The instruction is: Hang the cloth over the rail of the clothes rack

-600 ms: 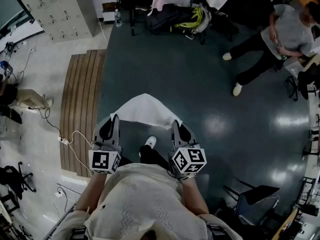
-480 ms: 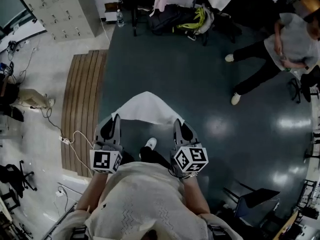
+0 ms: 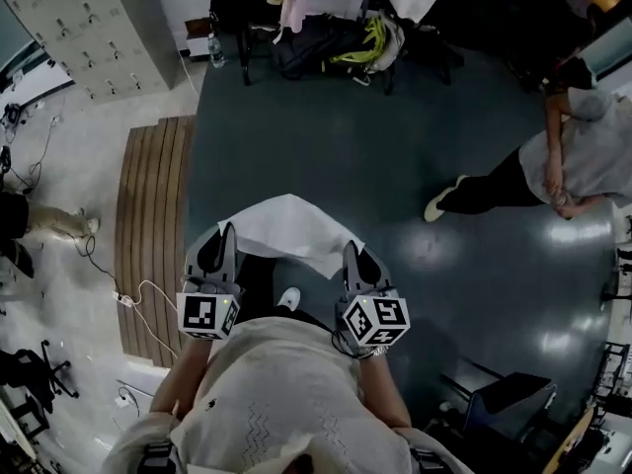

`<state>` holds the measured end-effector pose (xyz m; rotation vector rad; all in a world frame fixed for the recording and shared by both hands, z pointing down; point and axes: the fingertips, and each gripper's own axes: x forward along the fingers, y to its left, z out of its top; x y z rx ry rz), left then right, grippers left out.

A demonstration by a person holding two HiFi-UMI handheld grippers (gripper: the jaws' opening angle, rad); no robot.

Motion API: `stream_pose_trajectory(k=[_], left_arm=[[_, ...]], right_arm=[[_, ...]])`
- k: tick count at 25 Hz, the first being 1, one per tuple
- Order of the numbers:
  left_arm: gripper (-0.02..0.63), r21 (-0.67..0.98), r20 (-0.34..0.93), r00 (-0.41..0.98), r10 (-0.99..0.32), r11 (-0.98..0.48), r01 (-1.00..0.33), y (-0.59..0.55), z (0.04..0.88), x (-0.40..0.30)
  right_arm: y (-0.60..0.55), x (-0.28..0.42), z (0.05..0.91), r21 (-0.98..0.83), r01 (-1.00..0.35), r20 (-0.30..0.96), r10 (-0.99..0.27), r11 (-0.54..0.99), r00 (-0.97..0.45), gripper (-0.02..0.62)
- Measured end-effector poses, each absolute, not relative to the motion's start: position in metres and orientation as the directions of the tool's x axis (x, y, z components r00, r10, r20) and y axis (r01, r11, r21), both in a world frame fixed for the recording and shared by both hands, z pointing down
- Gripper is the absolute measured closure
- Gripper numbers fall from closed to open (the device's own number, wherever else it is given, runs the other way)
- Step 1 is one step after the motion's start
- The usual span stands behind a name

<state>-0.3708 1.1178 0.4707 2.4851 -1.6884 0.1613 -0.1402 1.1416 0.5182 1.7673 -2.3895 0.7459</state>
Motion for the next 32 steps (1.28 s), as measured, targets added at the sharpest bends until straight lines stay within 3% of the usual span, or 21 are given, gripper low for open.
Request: stream_pose_trajectory(k=[12,32], left_arm=[[0.589,0.076,0.175,0.504,-0.846,-0.499,-0.864,0.943,0.489,-0.325],[0.589,0.106,0.109,0.569,-0.815,-0.560,-0.822,0.690,0.473,-0.378]], right_arm=[[1.001,-0.104,0.530,-0.307,-0.949,0.397,-0.896,0.075,-0.199,0.568],[0.768,-0.144,0.504,-0.275,-0.961,0.401,-0.912,-0.025,-0.091,0.568]])
